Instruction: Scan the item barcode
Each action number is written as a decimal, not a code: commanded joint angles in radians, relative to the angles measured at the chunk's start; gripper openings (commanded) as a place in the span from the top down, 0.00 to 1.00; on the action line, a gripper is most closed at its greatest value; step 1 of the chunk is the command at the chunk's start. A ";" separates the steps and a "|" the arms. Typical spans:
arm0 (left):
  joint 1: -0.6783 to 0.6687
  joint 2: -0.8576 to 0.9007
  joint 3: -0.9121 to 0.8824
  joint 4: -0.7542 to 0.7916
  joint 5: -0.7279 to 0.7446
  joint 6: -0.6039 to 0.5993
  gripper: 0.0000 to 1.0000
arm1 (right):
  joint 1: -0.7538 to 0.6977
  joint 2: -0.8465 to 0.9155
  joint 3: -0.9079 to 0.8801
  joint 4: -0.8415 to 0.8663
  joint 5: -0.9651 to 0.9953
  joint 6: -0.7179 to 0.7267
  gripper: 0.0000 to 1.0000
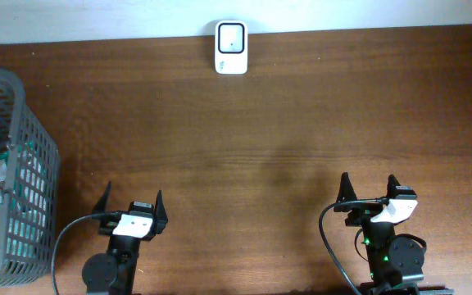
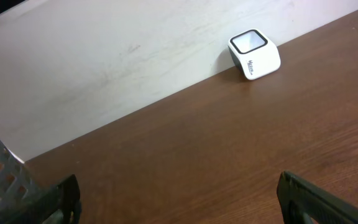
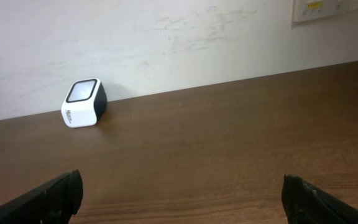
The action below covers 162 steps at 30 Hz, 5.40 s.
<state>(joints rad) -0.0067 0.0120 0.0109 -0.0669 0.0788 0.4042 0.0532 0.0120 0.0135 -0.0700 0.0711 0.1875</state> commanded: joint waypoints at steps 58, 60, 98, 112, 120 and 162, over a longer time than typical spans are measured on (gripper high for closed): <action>0.681 1.379 1.759 -1.090 -0.059 -0.651 0.01 | 0.006 -0.006 -0.008 -0.003 0.009 0.000 0.02; 0.811 1.429 1.754 -1.094 -0.060 -0.670 0.01 | 0.006 -0.006 -0.008 -0.003 0.009 0.000 0.02; 0.267 1.369 1.741 -0.848 0.406 -0.590 1.00 | 0.006 -0.006 -0.008 -0.003 0.009 0.000 0.02; -0.422 2.095 1.613 -0.663 0.246 -0.272 0.63 | 0.006 -0.006 -0.008 -0.003 0.009 0.000 0.02; -0.205 1.899 2.197 -1.124 0.157 -0.275 0.01 | 0.006 -0.006 -0.008 -0.003 0.009 0.000 0.02; 0.849 1.801 1.804 -0.876 0.142 -0.259 1.00 | 0.006 -0.006 -0.008 -0.003 0.009 0.000 0.02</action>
<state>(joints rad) 0.8715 1.9610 1.6802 -0.9344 0.1764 0.2043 0.0536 0.0128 0.0128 -0.0696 0.0750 0.1871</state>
